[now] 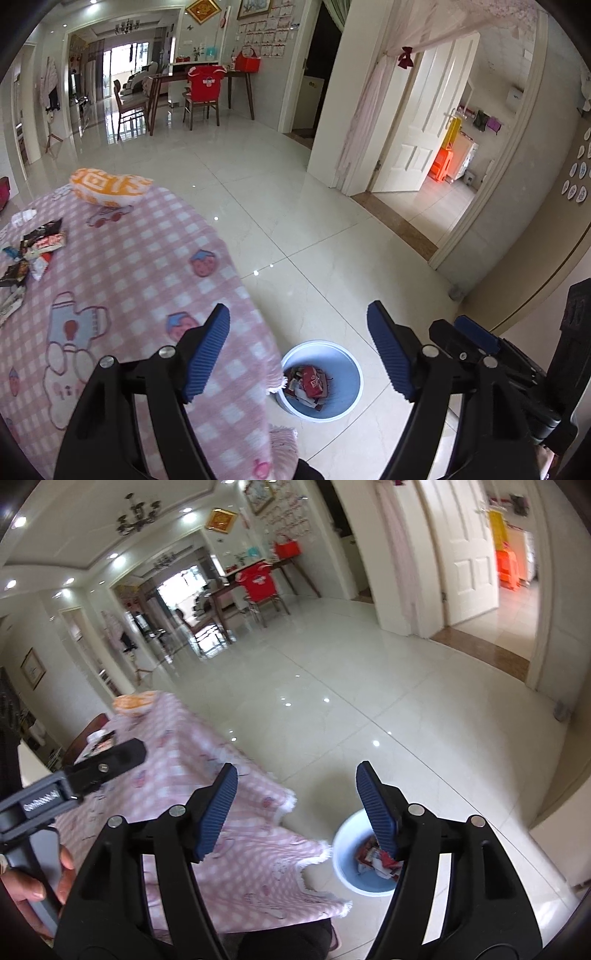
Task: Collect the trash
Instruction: 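Drop the bag and tag into the blue bucket and return to the table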
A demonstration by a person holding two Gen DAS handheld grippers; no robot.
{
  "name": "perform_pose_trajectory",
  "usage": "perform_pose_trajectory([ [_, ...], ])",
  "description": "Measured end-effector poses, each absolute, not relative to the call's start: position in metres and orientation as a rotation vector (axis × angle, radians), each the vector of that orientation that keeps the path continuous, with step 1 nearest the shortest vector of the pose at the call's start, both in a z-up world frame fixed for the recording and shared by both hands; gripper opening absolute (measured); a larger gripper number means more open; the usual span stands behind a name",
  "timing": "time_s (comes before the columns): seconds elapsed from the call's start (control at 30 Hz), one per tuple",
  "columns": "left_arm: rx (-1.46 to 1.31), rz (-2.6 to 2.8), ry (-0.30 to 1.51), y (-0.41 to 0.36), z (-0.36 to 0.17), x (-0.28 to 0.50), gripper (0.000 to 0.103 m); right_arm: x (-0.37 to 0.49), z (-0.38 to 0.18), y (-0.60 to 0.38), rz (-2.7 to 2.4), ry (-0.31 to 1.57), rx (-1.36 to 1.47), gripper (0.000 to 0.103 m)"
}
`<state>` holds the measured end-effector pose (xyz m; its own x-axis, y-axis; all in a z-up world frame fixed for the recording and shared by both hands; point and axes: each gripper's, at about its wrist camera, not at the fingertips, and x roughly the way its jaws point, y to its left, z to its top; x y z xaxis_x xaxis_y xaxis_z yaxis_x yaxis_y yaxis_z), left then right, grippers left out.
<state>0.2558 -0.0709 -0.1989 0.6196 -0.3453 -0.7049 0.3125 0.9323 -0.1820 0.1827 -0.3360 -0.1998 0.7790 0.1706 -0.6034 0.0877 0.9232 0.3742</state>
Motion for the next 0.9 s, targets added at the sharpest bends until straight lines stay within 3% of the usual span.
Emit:
perform_pose_trajectory([
  [0.23, -0.055, -0.269, 0.775, 0.004, -0.187, 0.248, 0.077, 0.193, -0.172, -0.259, 0.194, 0.669, 0.308, 0.066],
  [0.6, -0.044, -0.016, 0.81, 0.186, -0.207, 0.264, 0.081, 0.246, -0.163, -0.119, 0.408, 0.727, 0.155, 0.066],
  [0.9, 0.009, -0.027, 0.887, 0.227, -0.237, 0.301, 0.077, 0.284, -0.175, -0.048, 0.473, 0.774, 0.08, 0.066],
])
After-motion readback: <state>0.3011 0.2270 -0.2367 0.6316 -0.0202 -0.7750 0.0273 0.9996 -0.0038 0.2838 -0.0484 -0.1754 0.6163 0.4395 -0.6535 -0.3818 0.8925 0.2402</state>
